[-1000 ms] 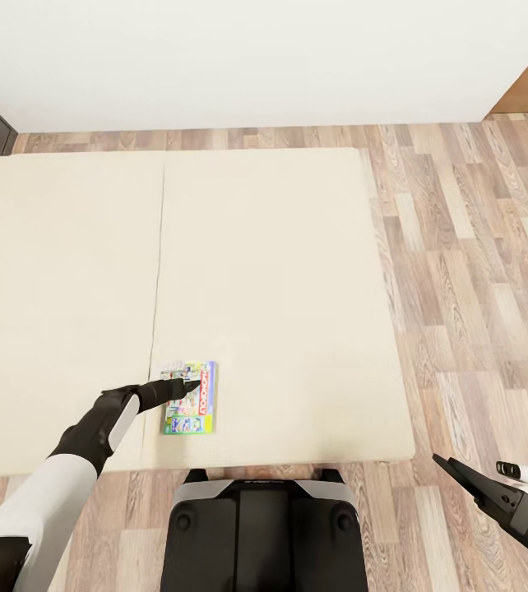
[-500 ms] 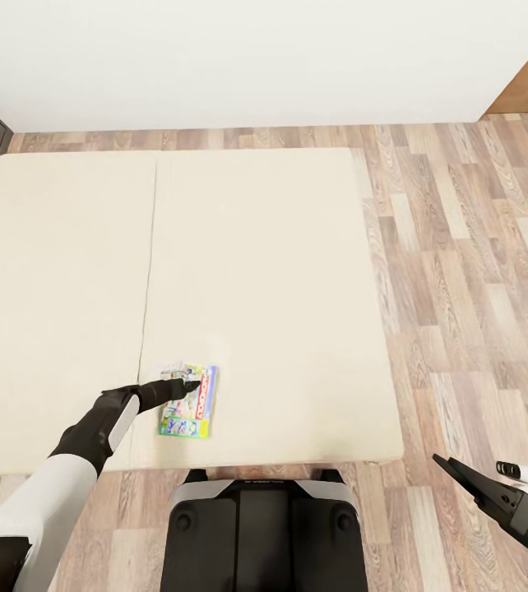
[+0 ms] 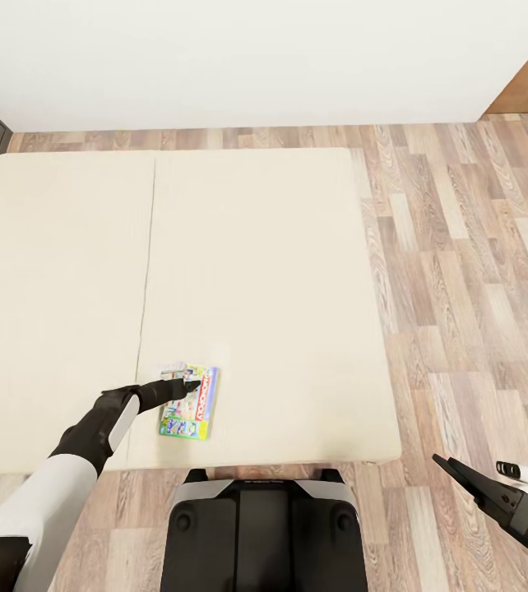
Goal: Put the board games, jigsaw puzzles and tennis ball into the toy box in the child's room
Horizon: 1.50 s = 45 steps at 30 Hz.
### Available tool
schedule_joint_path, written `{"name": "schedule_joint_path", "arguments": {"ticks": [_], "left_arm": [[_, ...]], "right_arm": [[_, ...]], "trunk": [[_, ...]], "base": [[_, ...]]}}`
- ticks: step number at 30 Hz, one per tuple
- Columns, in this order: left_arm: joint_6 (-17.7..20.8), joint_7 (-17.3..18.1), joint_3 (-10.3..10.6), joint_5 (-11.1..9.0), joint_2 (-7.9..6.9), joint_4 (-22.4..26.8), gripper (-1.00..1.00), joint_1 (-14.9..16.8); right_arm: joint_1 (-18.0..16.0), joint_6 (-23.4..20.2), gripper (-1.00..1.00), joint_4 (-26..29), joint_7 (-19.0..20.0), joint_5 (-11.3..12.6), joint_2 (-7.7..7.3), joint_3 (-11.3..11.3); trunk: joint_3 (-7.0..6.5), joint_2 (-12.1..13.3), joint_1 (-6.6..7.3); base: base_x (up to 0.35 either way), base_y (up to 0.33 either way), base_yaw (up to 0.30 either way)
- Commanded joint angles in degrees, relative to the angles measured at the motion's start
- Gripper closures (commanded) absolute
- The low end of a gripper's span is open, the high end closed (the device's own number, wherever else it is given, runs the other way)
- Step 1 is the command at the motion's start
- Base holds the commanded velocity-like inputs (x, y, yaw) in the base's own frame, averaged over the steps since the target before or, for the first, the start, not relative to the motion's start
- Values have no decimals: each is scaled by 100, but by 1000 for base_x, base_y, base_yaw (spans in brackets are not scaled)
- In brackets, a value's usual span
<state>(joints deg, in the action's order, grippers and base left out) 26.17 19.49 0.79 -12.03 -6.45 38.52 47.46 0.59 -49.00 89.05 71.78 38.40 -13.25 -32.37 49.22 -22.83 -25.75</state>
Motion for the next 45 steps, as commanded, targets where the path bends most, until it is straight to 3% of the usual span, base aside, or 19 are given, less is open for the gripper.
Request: {"name": "schedule_joint_path", "arguments": {"ticks": [1, 16, 29, 45], "left_arm": [[46, -6, 9, -45, -4, 6, -100, 0], [111, -46, 17, -44, 10, 6, -100, 0], [496, -76, 27, -38, 4, 6, -100, 0], [654, -62, 23, -36, 12, 6, -100, 0]], "right_arm": [[2, -38, -100, 2, -6, 28, -2, 1], [2, -39, -100, 1, -7, 28, -2, 1], [2, -39, -100, 0, -7, 28, -2, -1], [2, -39, -100, 0, -7, 28, -2, 0]], "trunk": [[6, -9, -4], [6, -9, -4], [6, -9, -4], [6, -9, -4]], "base": [[0, -1, 0], [0, 0, 0], [0, 0, 0], [0, 0, 0]]}}
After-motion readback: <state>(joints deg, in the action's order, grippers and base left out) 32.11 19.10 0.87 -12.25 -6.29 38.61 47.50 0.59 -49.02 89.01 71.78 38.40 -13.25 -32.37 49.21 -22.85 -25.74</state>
